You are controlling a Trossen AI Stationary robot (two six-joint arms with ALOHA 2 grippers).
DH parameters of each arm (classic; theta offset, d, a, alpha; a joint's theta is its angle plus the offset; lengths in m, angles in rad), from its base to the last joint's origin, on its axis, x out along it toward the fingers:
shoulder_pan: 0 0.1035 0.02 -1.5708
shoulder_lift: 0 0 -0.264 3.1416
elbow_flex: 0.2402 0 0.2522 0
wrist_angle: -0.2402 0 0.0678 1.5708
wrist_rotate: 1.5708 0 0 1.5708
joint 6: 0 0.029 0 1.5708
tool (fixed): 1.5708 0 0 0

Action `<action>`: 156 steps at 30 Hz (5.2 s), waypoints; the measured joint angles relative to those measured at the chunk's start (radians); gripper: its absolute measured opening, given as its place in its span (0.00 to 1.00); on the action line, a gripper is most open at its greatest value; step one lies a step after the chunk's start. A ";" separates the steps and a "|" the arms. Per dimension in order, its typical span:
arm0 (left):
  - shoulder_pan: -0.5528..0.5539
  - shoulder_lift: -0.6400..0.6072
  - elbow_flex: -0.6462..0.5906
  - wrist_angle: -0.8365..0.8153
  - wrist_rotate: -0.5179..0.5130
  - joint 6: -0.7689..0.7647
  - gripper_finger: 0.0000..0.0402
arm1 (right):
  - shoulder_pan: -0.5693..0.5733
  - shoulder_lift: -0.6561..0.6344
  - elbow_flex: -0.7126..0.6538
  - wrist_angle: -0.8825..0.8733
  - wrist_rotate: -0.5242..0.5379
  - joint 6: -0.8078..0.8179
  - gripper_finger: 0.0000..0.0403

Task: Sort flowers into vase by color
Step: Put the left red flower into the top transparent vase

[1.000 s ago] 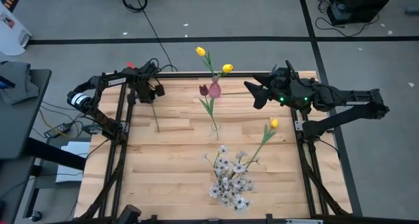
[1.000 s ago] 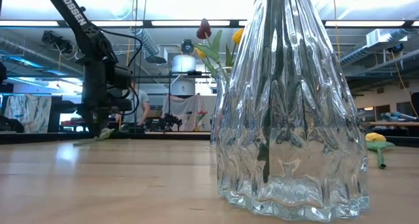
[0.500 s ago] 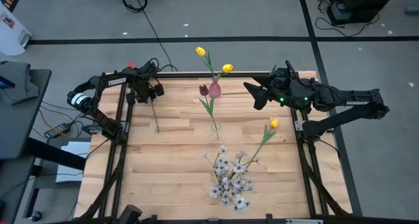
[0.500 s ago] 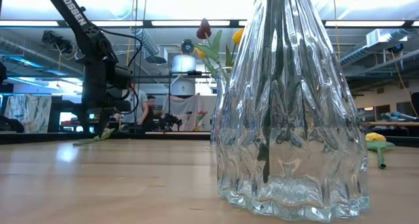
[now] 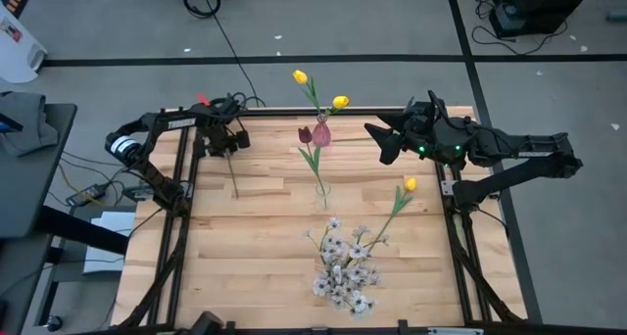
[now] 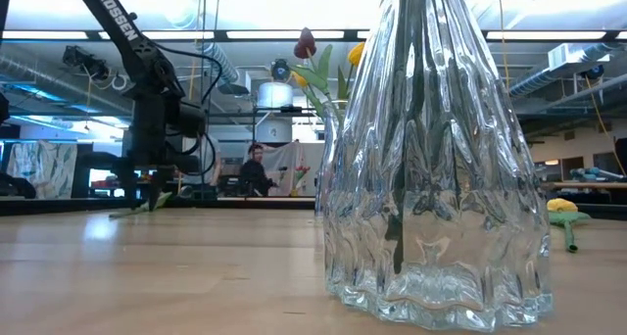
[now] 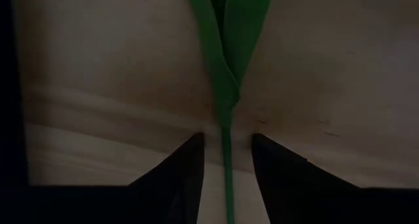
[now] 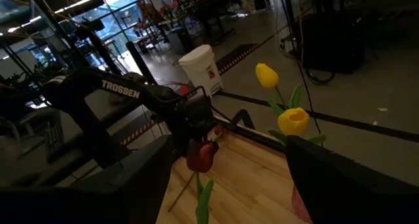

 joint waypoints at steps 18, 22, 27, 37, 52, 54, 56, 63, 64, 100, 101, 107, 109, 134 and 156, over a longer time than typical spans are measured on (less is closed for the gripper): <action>-0.017 0.008 -0.001 0.000 -0.001 -0.020 0.08 | 0.000 0.000 0.000 0.011 0.002 -0.001 0.76; -0.017 0.008 -0.001 0.000 0.001 -0.019 0.02 | 0.000 0.000 0.000 0.011 0.002 -0.001 0.76; -0.017 0.007 -0.001 -0.004 0.002 -0.019 0.02 | 0.000 0.000 0.000 0.011 0.002 -0.002 0.76; -0.019 -0.043 0.074 -0.054 -0.012 0.007 0.00 | 0.000 0.000 0.000 0.011 0.002 -0.016 0.76; -0.019 -0.044 0.316 -0.100 -0.075 0.088 0.00 | 0.000 0.000 0.000 0.011 0.001 -0.017 0.76; -0.018 -0.045 0.353 -0.116 -0.089 0.104 0.00 | 0.000 0.000 0.000 0.011 0.001 -0.017 0.76; -0.018 -0.045 0.393 -0.126 -0.101 0.115 0.00 | 0.000 0.000 0.000 0.011 0.001 -0.017 0.76; -0.023 -0.046 0.506 -0.167 -0.108 0.134 0.00 | 0.000 0.000 0.000 0.011 0.001 -0.017 0.76; -0.026 -0.046 0.522 -0.179 -0.109 0.135 0.00 | 0.000 0.000 0.000 0.011 0.001 -0.017 0.76; -0.092 -0.046 1.157 -0.170 -0.081 0.268 0.00 | -0.001 0.000 0.000 -0.029 0.009 -0.053 0.76; -0.097 -0.046 1.182 -0.169 -0.081 0.270 0.00 | -0.001 0.000 0.000 -0.029 0.010 -0.063 0.76; -0.144 -0.046 1.295 -0.096 0.007 0.315 0.00 | -0.005 0.000 0.000 -0.072 0.092 -0.113 0.76; -0.172 -0.046 1.324 -0.054 0.051 0.335 0.00 | -0.017 0.000 0.000 -0.106 0.116 -0.094 0.76; -0.859 -0.068 1.369 -0.006 -0.207 0.766 0.00 | -0.312 -0.162 0.000 -0.430 0.052 0.070 0.76; -1.029 -0.630 0.630 0.214 -0.486 0.686 0.00 | -0.369 -0.180 0.000 -0.413 -0.039 0.055 0.76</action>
